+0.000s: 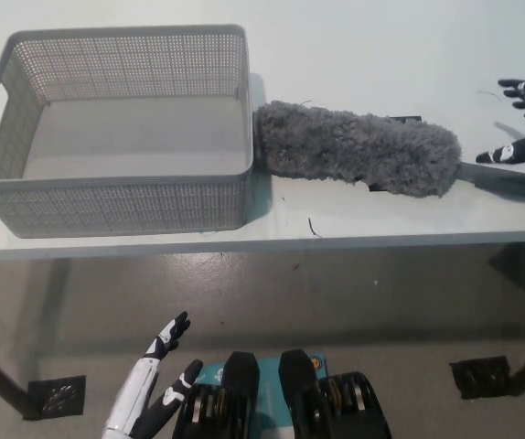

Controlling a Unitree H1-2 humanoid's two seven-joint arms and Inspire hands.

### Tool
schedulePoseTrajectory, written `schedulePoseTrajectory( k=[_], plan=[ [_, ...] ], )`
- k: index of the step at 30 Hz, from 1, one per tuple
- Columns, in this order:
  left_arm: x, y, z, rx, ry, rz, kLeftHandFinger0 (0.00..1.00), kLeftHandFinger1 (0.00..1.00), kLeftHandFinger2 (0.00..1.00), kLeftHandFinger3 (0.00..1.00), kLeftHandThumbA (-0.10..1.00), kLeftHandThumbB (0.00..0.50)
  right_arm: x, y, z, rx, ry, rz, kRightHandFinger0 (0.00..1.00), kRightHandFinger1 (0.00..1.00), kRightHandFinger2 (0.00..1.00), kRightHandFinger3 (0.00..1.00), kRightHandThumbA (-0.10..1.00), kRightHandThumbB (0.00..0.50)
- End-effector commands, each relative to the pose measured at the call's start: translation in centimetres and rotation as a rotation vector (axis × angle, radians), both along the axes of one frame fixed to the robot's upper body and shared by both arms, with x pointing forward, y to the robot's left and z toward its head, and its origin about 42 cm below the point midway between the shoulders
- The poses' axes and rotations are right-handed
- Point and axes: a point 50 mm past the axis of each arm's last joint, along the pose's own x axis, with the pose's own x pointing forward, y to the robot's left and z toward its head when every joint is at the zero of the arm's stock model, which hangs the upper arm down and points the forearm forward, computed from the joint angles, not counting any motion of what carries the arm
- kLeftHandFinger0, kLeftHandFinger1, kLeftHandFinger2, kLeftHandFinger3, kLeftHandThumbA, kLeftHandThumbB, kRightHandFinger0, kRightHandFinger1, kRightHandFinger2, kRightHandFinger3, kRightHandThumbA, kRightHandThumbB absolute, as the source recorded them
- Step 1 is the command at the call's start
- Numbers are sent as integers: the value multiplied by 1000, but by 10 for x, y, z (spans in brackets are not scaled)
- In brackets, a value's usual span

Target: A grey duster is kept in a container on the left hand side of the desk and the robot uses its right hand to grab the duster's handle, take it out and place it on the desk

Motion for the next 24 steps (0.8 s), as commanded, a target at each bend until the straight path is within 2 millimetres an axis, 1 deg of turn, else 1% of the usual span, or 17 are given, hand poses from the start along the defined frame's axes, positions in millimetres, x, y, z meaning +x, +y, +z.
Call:
schedulePoseTrajectory(
  k=[1,2,5,6,8,9,12,13,14,15,16,18,20,21,22,23,24],
  plan=[
    [8,5,20,-14,-72,-19,1000,1000,1000,1000,922,90,-225,-8,320,974,-1020,810,1000,1000,1000,1000,1000,500],
    [9,5,19,-13,-73,-18,1000,1000,1000,1000,925,90,-244,11,295,922,-1095,795,1000,1000,1000,1000,1000,500],
    [8,6,19,-14,-70,-16,1000,1000,1000,1000,928,86,-262,28,271,844,-1178,753,1000,1000,1000,1000,1000,500],
    [7,6,18,-16,-67,-14,1000,1000,1000,1000,943,98,-275,45,250,760,-1252,713,1000,1000,1000,1000,1000,492],
    [4,6,16,-20,-60,-11,1000,1000,1000,1000,956,106,-289,63,228,678,-1316,654,1000,1000,1000,1000,1000,499],
    [2,5,16,-23,-58,-13,1000,1000,1000,1000,985,101,-300,84,206,548,-1380,591,1000,1000,1000,1000,1000,494],
    [0,3,13,-24,-57,-16,1000,1000,1000,1000,995,102,-306,111,181,485,-1416,583,1000,1000,1000,1000,1000,500],
    [-3,1,10,-27,-56,-20,1000,1000,1000,1000,1000,111,-305,134,158,459,-1415,564,1000,1000,1000,1000,1000,416],
    [-3,1,9,-28,-55,-21,1000,1000,1000,1000,1000,111,-305,137,155,450,-1415,554,1000,1000,1000,1000,1000,413],
    [-4,0,9,-31,-56,-24,1000,1000,1000,1000,1000,112,-300,144,153,464,-1418,629,1000,1000,1000,1000,1000,420],
    [-5,-1,8,-32,-55,-28,1000,1000,1000,1000,1000,114,-301,149,151,480,-1411,657,1000,1000,1000,1000,927,427],
    [-6,-3,7,-33,-56,-33,1000,1000,1000,1000,1000,118,-314,165,145,481,-1415,582,1000,1000,1000,1000,1000,491],
    [-5,-3,7,-33,-56,-36,1000,1000,1000,1000,1000,117,-325,187,134,542,-1434,522,1000,1000,1000,1000,1000,500],
    [-4,-2,7,-32,-60,-36,1000,1000,1000,1000,1000,113,-330,199,131,599,-1437,468,1000,1000,1000,1000,1000,487],
    [-4,-1,7,-31,-64,-36,1000,1000,1000,1000,1000,108,-337,209,127,641,-1436,444,1000,1000,1000,1000,1000,444],
    [-4,-1,7,-30,-66,-36,1000,1000,1000,1000,1000,107,-341,213,123,647,-1445,435,1000,1000,1000,1000,1000,433],
    [0,-1,9,-30,-71,-37,1000,1000,1000,1000,1000,108,-344,215,120,656,-1445,422,1000,1000,1000,1000,1000,392]
  ],
)
